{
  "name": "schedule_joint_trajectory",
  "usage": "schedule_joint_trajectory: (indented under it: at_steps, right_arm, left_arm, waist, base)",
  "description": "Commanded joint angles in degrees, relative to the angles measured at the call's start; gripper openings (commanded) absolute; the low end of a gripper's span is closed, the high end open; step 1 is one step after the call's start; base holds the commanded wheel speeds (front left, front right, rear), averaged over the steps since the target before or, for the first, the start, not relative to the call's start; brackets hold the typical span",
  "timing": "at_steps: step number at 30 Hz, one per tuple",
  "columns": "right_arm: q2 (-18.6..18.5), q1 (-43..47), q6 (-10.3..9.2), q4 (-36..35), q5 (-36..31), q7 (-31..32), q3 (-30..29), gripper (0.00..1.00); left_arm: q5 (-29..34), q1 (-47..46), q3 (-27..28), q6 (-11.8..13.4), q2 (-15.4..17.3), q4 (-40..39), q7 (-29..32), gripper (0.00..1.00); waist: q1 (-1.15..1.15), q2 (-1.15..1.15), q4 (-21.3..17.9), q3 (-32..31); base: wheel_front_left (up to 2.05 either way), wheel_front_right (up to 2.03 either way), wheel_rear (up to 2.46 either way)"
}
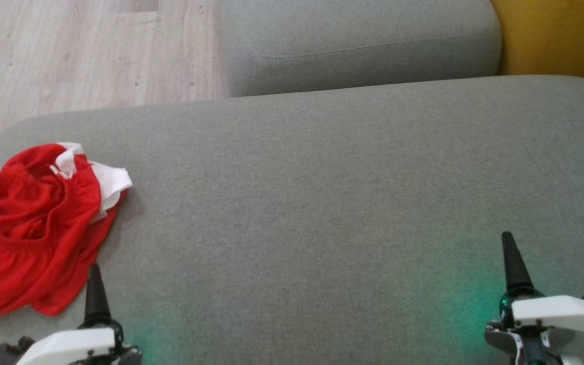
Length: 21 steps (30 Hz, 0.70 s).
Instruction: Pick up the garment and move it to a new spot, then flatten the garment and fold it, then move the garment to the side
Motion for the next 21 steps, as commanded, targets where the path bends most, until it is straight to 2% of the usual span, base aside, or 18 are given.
schedule_joint_trajectory:
  at_steps: [1, 21]
  right_arm:
    - [-0.3, -3.1, -0.01, -2.3, -2.1, -0.6, 1.0, 1.0]
    - [-0.3, -3.8, -0.02, -3.5, -17.0, -3.8, 6.3, 1.0]
  left_arm:
    - [1.9, -2.2, 0.1, 0.3, 0.3, -2.5, -0.6, 1.0]
    - [17.0, -1.7, -1.7, 0.5, 0.4, -6.4, -3.8, 1.0]
  waist:
    - [0.0, 0.0, 0.0, 0.0]
    - [0.0, 0.0, -0.2, -0.6]
  base:
    - [0.0, 0.0, 0.0]
    - [0.0, 0.0, 0.0]
